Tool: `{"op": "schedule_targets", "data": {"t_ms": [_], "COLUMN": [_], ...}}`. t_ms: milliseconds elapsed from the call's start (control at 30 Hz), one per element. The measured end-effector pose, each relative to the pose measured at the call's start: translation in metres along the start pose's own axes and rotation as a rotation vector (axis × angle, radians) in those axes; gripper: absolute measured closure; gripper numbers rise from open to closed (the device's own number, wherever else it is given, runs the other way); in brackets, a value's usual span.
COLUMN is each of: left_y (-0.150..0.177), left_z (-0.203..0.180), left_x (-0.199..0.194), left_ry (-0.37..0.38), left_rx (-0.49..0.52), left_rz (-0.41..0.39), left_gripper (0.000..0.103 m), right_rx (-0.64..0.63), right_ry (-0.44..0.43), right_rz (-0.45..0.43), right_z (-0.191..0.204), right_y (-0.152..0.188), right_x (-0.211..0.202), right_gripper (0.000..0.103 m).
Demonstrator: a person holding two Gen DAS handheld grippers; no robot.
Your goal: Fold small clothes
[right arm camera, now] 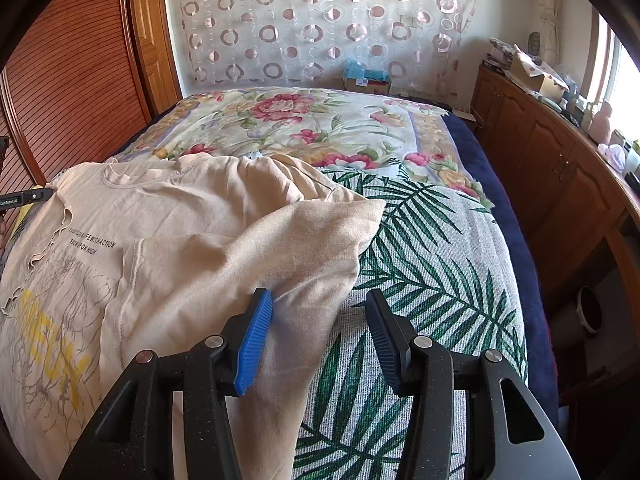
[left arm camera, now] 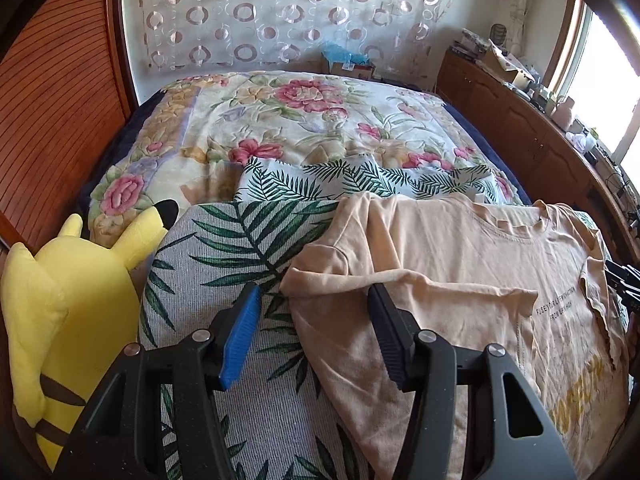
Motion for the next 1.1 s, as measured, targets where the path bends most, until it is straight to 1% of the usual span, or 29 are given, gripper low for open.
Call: {"op": "schedule_targets", "data": {"t_ms": [100, 133, 167, 233, 267, 333, 533, 633, 800, 1000, 1100], "left_y": [-0.001, -0.001, -0.001, -0.003, -0.004, -0.006, -0.006, -0.001, 0.007, 0.022, 0.027], "left_z": [0.000, -0.002, -0.004, -0.009, -0.010, -0.016, -0.046, -0.058, -0.065, -0.071, -0.069], "left_x": [0.000, 0.000, 0.000, -0.003, -0.003, -0.012, -0.066, -0.081, -0.083, -0.080, -0.081], "left_ry": [-0.004, 0.002, 0.011, 0.052, 0.056, 0.060, 0.104, 0.116, 0.134, 0.120, 0.115], "left_rx": [0.008, 0.017, 0.022, 0.028, 0.029, 0.038, 0.083, 0.103, 0.108, 0.116, 0.116], "left_rz": [-0.002, -0.004, -0.006, -0.016, -0.019, -0.055, -0.174, -0.197, -0.195, -0.180, -0.177], "left_gripper": [0.046, 0.049, 0.065, 0.086, 0.093, 0.095, 0.095, 0.095, 0.095, 0.095, 0.095], "right_rx": [0.000, 0.000, -0.001, -0.001, -0.001, -0.001, -0.001, -0.002, -0.002, 0.003, 0.005], "right_ry": [-0.001, -0.001, -0.001, -0.001, -0.001, 0.000, -0.001, -0.001, 0.000, -0.015, -0.017], "right_rz": [0.001, 0.001, 0.001, 0.001, 0.001, 0.001, 0.001, 0.001, 0.002, 0.003, 0.017], "right_z": [-0.002, -0.002, -0.002, -0.002, -0.002, -0.002, -0.003, -0.003, -0.003, -0.006, -0.011], "right_y": [-0.001, -0.001, -0.001, -0.001, -0.001, -0.001, 0.000, 0.000, 0.000, -0.001, -0.008], "right_x": [0.000, 0.000, 0.000, -0.001, -0.001, -0.001, 0.000, 0.000, 0.000, 0.001, 0.007], "right_gripper": [0.051, 0.051, 0.051, 0.051, 0.051, 0.051, 0.051, 0.051, 0.050, 0.049, 0.047]}}
Point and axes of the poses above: each gripper's, at about its wrist camera, not at the fingertips, and x roughly the way its jaws point, z to its left, y to its underside, the point moved 4 cm from there along x, roughly the way its jaws point, and after that the axes turned 1 degree about -x, right-handed, at the moved point
